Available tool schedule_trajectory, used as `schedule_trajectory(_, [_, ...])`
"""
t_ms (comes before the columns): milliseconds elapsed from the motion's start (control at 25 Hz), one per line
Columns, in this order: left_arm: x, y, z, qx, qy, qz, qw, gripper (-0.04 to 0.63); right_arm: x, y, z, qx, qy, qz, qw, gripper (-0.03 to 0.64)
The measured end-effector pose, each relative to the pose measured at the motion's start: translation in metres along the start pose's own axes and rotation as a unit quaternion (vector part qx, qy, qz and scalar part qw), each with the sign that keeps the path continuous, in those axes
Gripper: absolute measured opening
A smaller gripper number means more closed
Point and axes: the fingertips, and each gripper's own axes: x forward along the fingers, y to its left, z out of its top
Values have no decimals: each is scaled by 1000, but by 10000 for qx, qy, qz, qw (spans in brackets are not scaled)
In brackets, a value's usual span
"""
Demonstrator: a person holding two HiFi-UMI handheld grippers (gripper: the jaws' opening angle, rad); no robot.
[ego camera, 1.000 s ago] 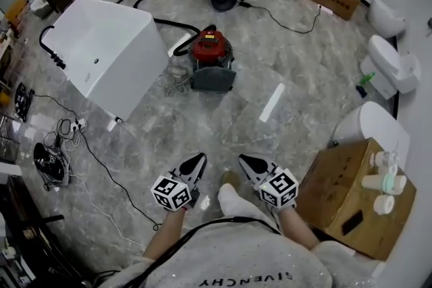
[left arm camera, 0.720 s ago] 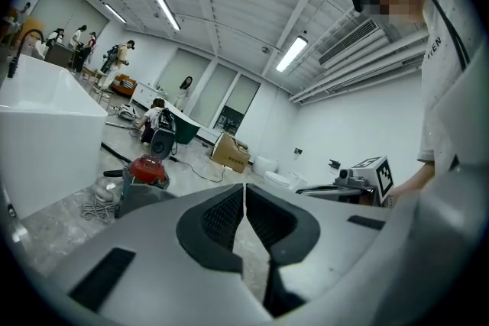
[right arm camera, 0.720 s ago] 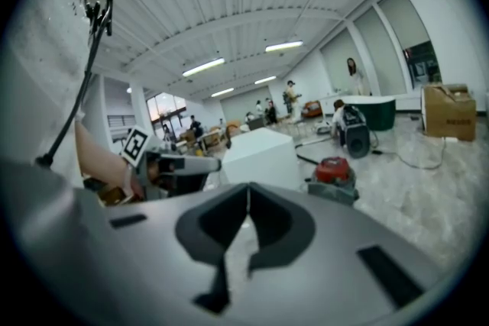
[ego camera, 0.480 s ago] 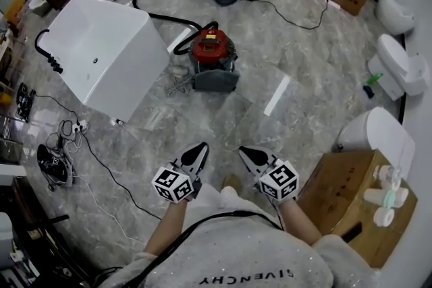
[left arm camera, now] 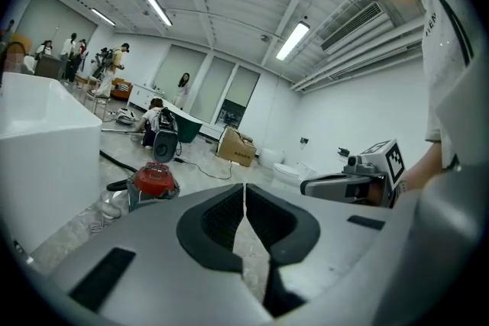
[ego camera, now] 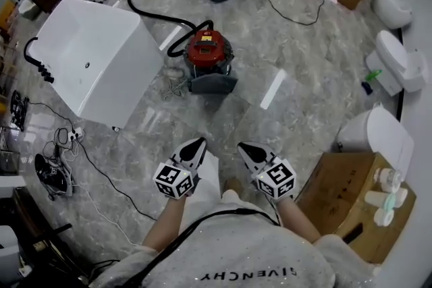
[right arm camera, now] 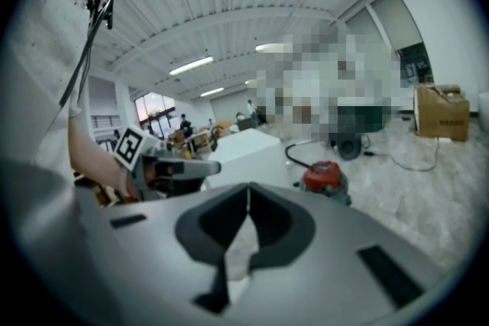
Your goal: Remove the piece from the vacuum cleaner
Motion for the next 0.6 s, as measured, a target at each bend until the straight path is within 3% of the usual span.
schedule_trajectory(360, [51, 76, 33, -46, 314, -498, 9983, 35, 76, -34, 20, 268, 259, -168, 9992, 15])
schedule_trajectory(600, [79, 139, 44, -147, 503, -635, 9966, 35, 143, -52, 42, 251, 433, -222, 9985, 15])
